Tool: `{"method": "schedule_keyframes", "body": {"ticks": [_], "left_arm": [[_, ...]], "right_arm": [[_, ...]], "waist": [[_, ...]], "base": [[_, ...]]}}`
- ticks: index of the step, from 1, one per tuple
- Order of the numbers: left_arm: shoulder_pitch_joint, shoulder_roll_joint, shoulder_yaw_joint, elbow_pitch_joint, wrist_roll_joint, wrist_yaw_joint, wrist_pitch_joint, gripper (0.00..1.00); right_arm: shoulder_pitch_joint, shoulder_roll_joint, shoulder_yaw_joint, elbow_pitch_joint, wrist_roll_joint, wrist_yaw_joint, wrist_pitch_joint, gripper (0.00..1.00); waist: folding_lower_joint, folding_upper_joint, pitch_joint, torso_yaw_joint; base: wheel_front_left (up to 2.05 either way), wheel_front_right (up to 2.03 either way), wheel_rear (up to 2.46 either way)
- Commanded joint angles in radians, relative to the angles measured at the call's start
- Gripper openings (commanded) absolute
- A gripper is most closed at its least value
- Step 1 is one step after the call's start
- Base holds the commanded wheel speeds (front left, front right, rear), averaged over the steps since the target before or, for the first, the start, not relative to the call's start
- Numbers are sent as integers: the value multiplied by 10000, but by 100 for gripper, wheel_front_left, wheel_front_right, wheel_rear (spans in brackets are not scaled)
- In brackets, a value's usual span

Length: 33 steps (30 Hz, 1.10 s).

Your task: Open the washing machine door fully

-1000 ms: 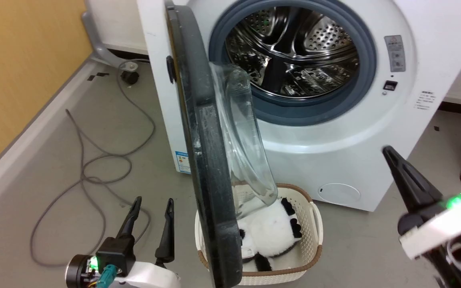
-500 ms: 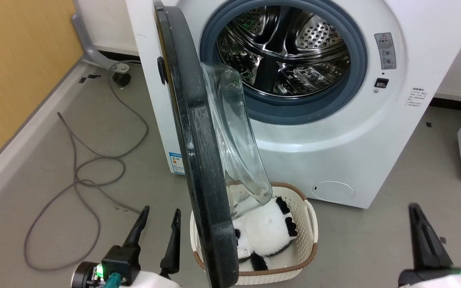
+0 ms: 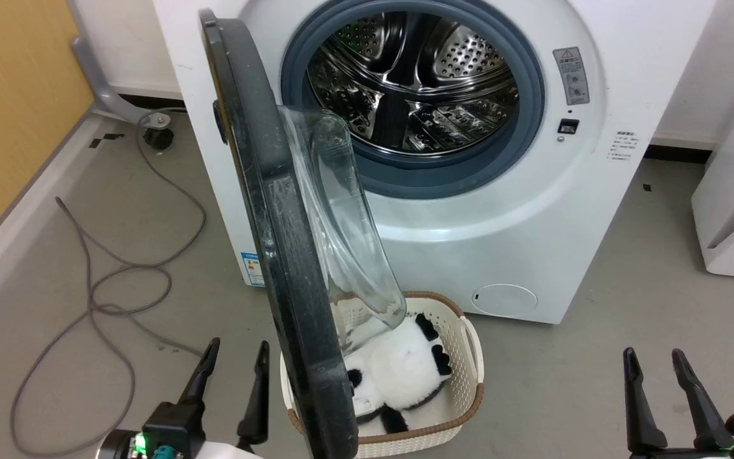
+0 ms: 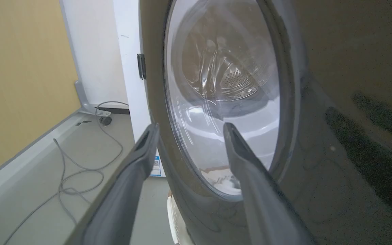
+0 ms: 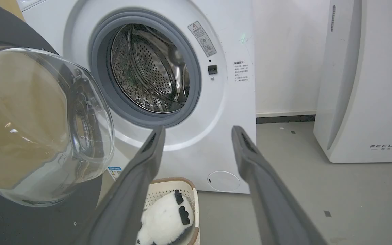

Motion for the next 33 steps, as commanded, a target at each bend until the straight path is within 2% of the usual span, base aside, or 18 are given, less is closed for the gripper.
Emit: {"method": "schedule_keyframes", "body": {"ticks": [1, 6, 10, 15, 19, 26, 33], "left_arm": [[146, 64, 84, -127, 81, 44, -55, 0], [201, 14, 331, -598, -208, -82, -55, 0], [71, -44, 634, -1550, -617, -202, -55, 0], [-248, -79, 1056, -2877, -1002, -175, -55, 0], [-719, -83, 1062, -3903, -1189, 37, -55, 0], [-1449, -85, 731, -5089, -1117, 183, -55, 0], [-1429, 11, -201, -5410, -493, -63, -13, 0]], "right_arm": [[123, 50, -18, 37, 139, -7, -62, 100], [108, 51, -114, 111, 282, -7, -93, 100], [81, 51, -124, 147, 336, -7, -108, 100], [31, 52, -131, 207, 356, -7, -118, 100], [17, 52, -126, 303, 390, -7, -122, 100], [-37, 52, -72, 395, 382, -7, -126, 100], [-45, 52, -59, 426, 450, -7, -129, 100]], "waist": [[0, 0, -12, -31], [0, 0, -15, -52], [0, 0, -8, -33], [0, 0, -6, -4], [0, 0, -25, 10], [0, 0, -78, -23], [0, 0, -132, -63]], "base": [[0, 0, 0], [0, 0, 0], [0, 0, 0], [0, 0, 0], [0, 0, 0], [0, 0, 0], [0, 0, 0]]}}
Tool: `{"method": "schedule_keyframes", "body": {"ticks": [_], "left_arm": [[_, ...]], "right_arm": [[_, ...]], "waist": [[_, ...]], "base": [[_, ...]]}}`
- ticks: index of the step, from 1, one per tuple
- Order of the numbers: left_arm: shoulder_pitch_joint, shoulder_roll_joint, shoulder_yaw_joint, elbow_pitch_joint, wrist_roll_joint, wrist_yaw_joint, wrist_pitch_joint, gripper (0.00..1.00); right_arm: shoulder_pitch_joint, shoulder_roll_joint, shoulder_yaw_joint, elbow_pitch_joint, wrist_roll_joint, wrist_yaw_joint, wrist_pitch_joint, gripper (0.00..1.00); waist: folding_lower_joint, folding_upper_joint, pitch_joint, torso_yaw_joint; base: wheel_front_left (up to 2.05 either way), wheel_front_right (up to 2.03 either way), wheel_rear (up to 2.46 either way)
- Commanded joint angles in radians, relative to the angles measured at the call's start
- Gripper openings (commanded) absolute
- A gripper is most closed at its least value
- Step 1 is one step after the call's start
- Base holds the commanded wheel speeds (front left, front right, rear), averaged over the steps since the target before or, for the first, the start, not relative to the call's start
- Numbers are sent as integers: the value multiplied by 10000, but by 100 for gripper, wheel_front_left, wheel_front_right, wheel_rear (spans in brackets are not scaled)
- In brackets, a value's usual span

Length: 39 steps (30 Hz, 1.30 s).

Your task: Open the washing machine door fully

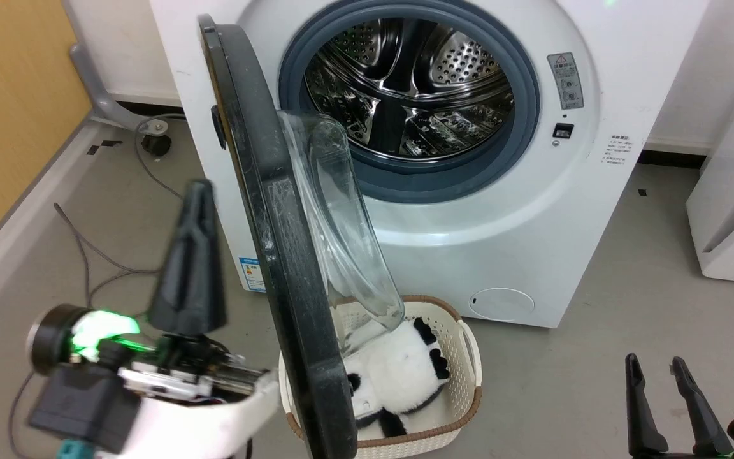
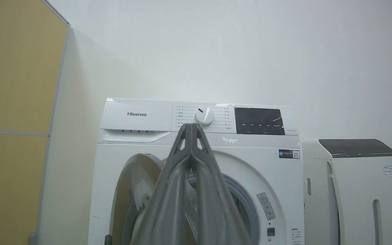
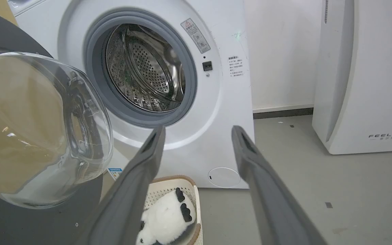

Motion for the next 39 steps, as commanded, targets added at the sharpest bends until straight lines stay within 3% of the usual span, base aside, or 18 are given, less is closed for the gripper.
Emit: {"method": "schedule_keyframes", "body": {"ticks": [1, 12, 19, 29, 39], "left_arm": [[115, 54, -74, 13, 55, -54, 56, 0], [819, 343, -1991, -55, 483, -491, 1827, 0], [1503, 298, -2972, 484, 419, -519, 2688, 0], [2160, 202, -3322, 1639, 153, -117, 3398, 0], [1958, 232, -2789, 2406, 138, 350, 2948, 0]], "right_arm": [[-23, 45, 2, 33, 51, -7, -45, 100], [11, 45, -143, 51, 119, -7, -46, 100], [-44, 45, -116, 135, 133, -7, -47, 100], [-124, 45, -141, 213, 202, -7, -47, 100], [-118, 45, -153, 303, 230, -7, -47, 100]], "waist": [[0, -1, 0, 3], [0, -1, 72, 185], [0, -1, 124, 264], [0, -1, 266, 381], [0, -1, 308, 637]], "base": [[0, 0, 0], [0, 0, 0], [0, 0, 0], [0, 0, 0], [0, 0, 0]]}}
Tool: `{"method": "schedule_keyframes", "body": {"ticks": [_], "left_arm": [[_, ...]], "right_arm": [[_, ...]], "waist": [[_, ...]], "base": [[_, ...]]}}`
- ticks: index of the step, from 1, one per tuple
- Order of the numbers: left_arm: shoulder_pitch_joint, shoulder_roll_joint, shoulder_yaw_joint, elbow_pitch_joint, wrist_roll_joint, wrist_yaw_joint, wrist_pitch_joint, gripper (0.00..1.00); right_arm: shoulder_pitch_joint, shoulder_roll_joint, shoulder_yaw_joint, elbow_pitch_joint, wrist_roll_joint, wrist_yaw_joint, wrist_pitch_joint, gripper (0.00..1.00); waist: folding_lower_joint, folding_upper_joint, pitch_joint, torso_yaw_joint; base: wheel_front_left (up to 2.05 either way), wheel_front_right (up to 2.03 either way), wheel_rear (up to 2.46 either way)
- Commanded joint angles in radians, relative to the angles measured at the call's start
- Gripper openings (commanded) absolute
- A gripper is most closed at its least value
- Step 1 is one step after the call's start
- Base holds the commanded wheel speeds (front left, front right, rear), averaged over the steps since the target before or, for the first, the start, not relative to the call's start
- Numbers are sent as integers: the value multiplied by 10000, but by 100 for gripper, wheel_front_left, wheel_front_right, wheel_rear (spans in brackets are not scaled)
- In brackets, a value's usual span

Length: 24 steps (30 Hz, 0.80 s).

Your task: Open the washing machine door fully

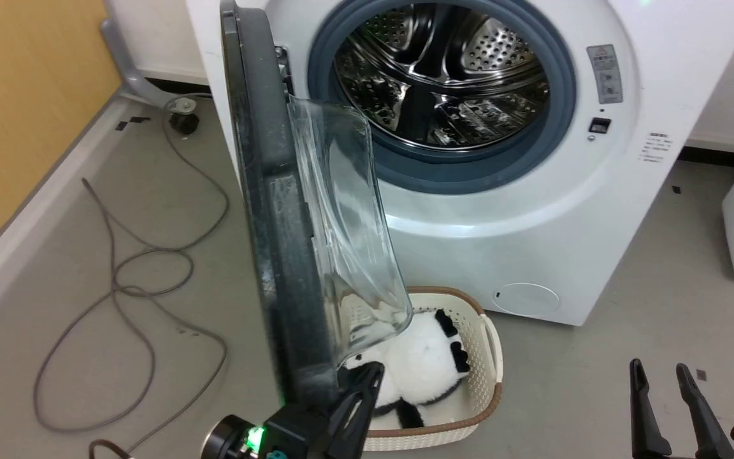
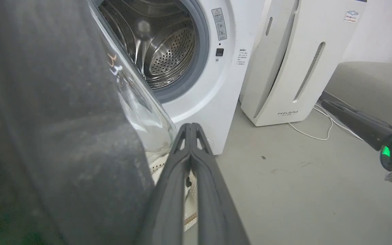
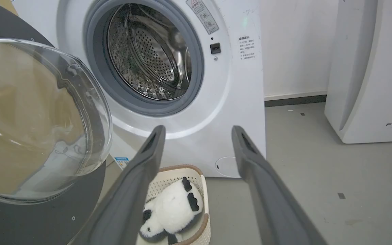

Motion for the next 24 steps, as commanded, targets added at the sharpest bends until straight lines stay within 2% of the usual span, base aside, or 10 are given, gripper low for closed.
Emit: {"method": "schedule_keyframes", "body": {"ticks": [1, 12, 24], "left_arm": [[-105, 58, 181, 93, -62, 133, -69, 0], [-322, 191, 628, 219, -210, 385, -321, 0], [-496, 417, 2164, 496, -768, 1143, -921, 0]], "right_arm": [[-98, 41, 3, 41, 79, -7, -45, 100], [-49, 41, 128, 104, 66, -7, -45, 100], [-249, 41, 411, 248, 0, -7, -45, 100]], "waist": [[0, -1, -3, 87], [0, -1, 28, 1124], [0, -1, 368, 2100]], "base": [[0, 0, 0], [0, 0, 0], [0, 0, 0]]}}
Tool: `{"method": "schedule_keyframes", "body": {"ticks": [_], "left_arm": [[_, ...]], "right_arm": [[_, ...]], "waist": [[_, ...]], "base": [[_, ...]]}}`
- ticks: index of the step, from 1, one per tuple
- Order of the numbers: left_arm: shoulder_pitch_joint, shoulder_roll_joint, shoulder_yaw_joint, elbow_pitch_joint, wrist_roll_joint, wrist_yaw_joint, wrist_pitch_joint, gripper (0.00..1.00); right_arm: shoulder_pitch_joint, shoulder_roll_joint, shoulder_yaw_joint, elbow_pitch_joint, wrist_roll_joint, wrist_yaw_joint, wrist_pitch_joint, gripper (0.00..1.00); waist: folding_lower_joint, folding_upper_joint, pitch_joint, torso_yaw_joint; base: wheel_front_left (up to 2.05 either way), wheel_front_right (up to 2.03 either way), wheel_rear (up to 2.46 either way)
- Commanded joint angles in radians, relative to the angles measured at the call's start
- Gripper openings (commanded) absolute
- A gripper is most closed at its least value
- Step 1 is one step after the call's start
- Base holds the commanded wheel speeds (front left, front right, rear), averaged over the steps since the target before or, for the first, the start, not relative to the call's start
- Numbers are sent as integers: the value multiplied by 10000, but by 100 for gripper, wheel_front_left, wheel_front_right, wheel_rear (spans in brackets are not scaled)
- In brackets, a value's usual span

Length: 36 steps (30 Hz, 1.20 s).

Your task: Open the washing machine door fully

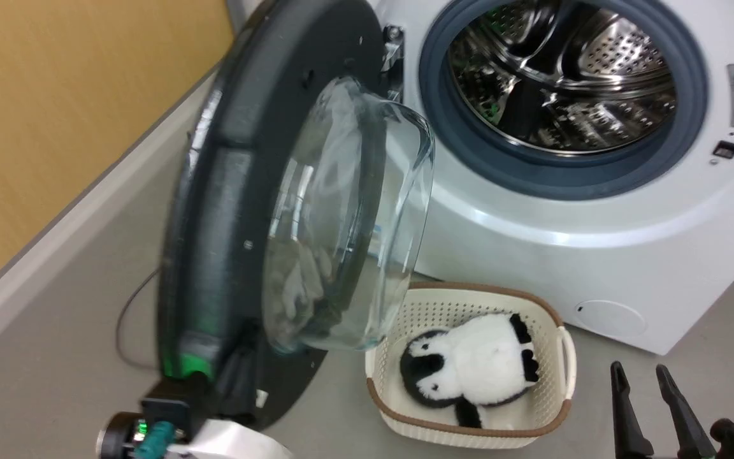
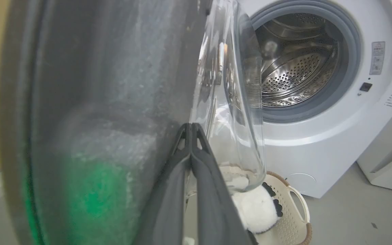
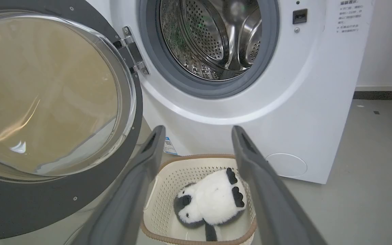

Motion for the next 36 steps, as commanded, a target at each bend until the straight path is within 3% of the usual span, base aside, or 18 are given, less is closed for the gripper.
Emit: {"method": "schedule_keyframes", "body": {"ticks": [1, 17, 36], "left_arm": [[-240, 87, 206, 88, -106, 97, -117, 0], [-1687, 564, 2865, 1430, -1805, 498, -1188, 0], [-4059, 2359, 4465, 4391, -2934, -157, -1491, 0]], "right_arm": [[-224, 34, 38, 21, -19, -7, -43, 100], [-697, -347, 201, -432, -436, -7, 457, 100], [-952, -1064, 54, -1375, -593, -7, 1246, 100]], "waist": [[0, 0, 163, 143], [0, 0, 1830, 253], [0, 0, 2903, -218]], "base": [[0, 0, 0], [0, 0, 0], [0, 0, 0]]}}
